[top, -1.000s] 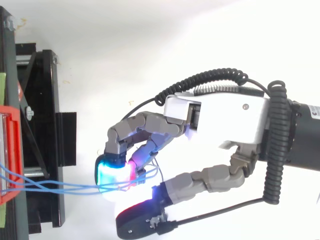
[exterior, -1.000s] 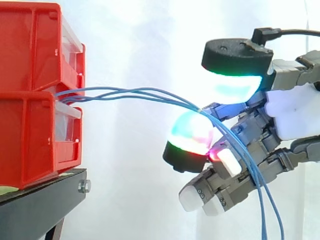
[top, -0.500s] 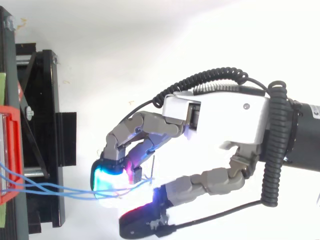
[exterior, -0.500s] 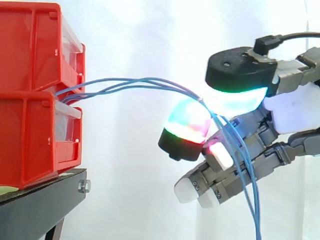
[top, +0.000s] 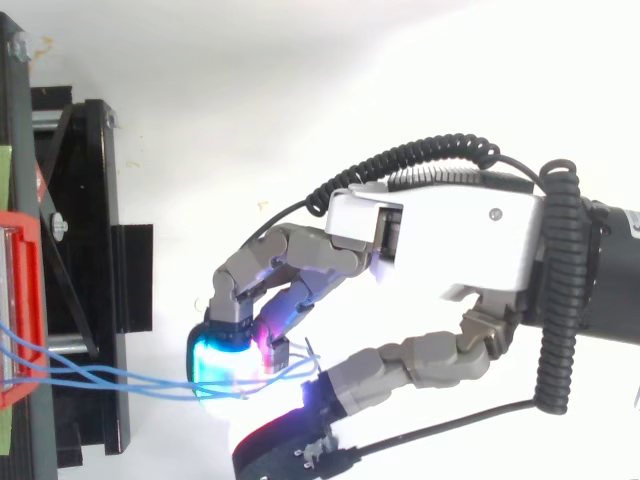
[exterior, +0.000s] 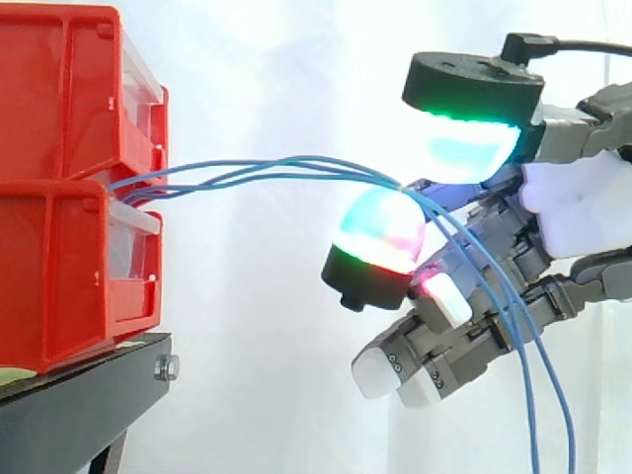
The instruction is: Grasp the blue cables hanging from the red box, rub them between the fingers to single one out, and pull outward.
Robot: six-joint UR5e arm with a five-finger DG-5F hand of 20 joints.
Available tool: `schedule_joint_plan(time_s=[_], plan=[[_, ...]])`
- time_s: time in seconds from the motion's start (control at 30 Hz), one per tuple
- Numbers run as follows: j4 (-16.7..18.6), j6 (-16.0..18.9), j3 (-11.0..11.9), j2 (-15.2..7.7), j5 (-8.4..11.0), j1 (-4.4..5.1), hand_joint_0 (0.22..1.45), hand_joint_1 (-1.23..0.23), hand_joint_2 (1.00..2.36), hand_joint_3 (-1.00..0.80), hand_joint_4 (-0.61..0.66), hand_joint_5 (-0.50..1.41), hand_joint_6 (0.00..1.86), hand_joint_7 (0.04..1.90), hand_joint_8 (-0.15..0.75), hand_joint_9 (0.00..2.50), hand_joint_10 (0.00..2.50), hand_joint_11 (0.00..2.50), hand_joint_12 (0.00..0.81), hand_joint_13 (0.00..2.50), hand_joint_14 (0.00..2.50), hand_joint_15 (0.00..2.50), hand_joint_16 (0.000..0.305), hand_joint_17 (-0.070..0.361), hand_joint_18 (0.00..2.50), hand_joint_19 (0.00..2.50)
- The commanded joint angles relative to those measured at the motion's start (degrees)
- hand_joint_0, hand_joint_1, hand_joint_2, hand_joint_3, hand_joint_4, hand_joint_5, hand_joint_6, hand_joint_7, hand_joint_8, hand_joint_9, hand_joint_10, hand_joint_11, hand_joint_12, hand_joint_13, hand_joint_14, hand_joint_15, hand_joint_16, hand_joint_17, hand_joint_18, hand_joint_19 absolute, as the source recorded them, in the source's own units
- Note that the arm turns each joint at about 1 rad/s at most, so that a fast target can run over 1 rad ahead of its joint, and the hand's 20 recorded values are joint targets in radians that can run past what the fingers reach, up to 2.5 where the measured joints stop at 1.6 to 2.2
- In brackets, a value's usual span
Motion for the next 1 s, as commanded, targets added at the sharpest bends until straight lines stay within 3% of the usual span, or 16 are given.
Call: schedule_joint_plan(time_s=[0.0,0.07,0.13,0.2,0.27,0.47,0.6,0.87,0.97], plan=[[-0.1,0.0,0.0,0.0,0.0,0.19,0.58,-0.67,1.01,-0.34,0.11,-0.14,0.89,0.94,0.365,0.93,0.02,0.85,0.399,0.53,0.01,0.33,0.056,0.127,0.45,0.18],[-0.1,0.0,0.0,0.0,0.0,0.19,0.58,-0.75,1.01,-0.18,0.12,-0.13,0.92,0.96,0.395,0.96,0.02,0.88,0.431,0.58,0.01,0.35,0.063,0.141,0.51,0.16],[0.0,0.0,0.0,0.0,0.0,0.19,0.6,-0.79,1.02,-0.13,0.06,-0.14,0.92,1.01,0.385,0.96,0.02,0.89,0.423,0.58,0.01,0.34,0.06,0.136,0.52,0.17],[0.0,0.0,0.0,0.0,0.0,0.19,0.65,-0.85,1.02,-0.08,-0.02,-0.15,0.94,1.15,0.371,0.95,0.02,0.93,0.407,0.59,0.01,0.35,0.056,0.126,0.53,0.18],[-0.1,0.0,0.0,0.0,0.0,0.19,0.71,-0.89,1.02,-0.08,-0.03,-0.16,0.95,1.29,0.365,0.95,0.02,0.94,0.406,0.6,0.01,0.36,0.055,0.123,0.55,0.18],[-0.2,0.0,0.0,0.0,-0.53,0.27,0.81,-0.92,1.01,-0.32,-0.1,-0.17,0.96,1.23,0.354,0.97,0.02,0.94,0.404,0.63,0.01,0.36,0.053,0.119,0.57,0.19],[-0.3,0.0,0.0,0.0,-1.93,0.27,0.83,-0.92,1.0,-0.48,-0.13,-0.17,0.96,1.16,0.348,0.99,0.02,0.95,0.399,0.65,0.01,0.36,0.052,0.117,0.6,0.2],[-1.4,0.0,0.0,0.0,-2.55,0.36,0.73,-0.94,1.0,-0.5,0.01,-0.15,0.95,1.12,0.36,1.03,0.02,0.97,0.402,0.69,0.01,0.38,0.051,0.115,0.65,0.19],[-1.4,0.1,0.0,0.0,-2.55,0.36,0.66,-0.91,1.0,-0.5,0.04,-0.14,0.97,0.87,0.36,1.03,0.02,0.97,0.405,0.69,0.02,0.38,0.051,0.115,0.65,0.22]])
